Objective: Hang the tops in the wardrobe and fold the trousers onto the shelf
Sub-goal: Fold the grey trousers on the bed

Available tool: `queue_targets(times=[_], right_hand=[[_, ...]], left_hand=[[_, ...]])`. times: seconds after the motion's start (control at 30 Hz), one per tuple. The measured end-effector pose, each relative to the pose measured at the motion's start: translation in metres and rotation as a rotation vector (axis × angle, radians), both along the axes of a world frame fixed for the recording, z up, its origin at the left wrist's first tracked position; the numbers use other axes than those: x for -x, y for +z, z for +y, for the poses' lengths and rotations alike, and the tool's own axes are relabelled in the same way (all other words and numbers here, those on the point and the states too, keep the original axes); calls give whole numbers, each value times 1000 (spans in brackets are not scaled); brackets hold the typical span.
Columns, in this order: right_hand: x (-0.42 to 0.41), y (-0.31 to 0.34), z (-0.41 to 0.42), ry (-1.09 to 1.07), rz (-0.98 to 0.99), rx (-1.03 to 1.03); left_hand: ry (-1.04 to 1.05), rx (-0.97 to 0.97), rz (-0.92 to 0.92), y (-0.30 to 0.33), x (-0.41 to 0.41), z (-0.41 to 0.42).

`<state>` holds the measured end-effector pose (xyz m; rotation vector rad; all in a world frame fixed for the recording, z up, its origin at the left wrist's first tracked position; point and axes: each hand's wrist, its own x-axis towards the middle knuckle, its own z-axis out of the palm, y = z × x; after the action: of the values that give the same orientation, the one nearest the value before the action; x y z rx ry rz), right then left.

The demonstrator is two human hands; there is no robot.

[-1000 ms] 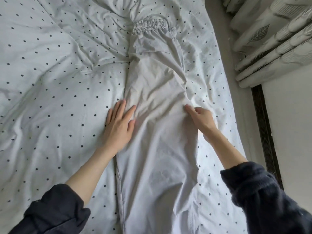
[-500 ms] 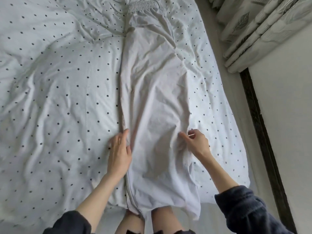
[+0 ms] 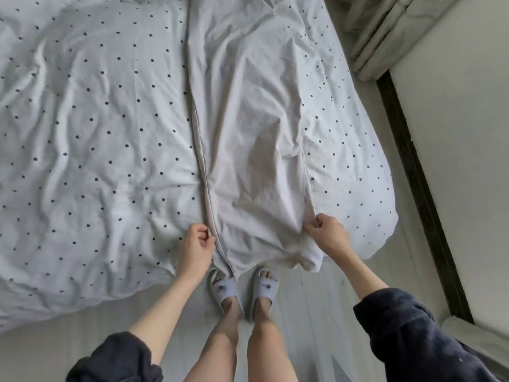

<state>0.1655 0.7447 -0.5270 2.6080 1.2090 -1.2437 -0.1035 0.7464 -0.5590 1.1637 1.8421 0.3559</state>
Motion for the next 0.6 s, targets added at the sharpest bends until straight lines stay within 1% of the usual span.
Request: queue_targets(times=[0.13, 0.33, 0.47, 0.6], right_hand=[[-12, -13, -40, -95, 106, 5], [-22, -38, -72, -100, 223, 30], [-20, -50, -90, -124, 287, -30], [-19, -53, -106, -185, 333, -97]], left_hand=[[58, -43, 65, -16, -1, -29], [10, 41, 147, -45, -17, -59], [108, 7, 168, -51, -22, -69], [95, 116, 149, -59, -22, -77]])
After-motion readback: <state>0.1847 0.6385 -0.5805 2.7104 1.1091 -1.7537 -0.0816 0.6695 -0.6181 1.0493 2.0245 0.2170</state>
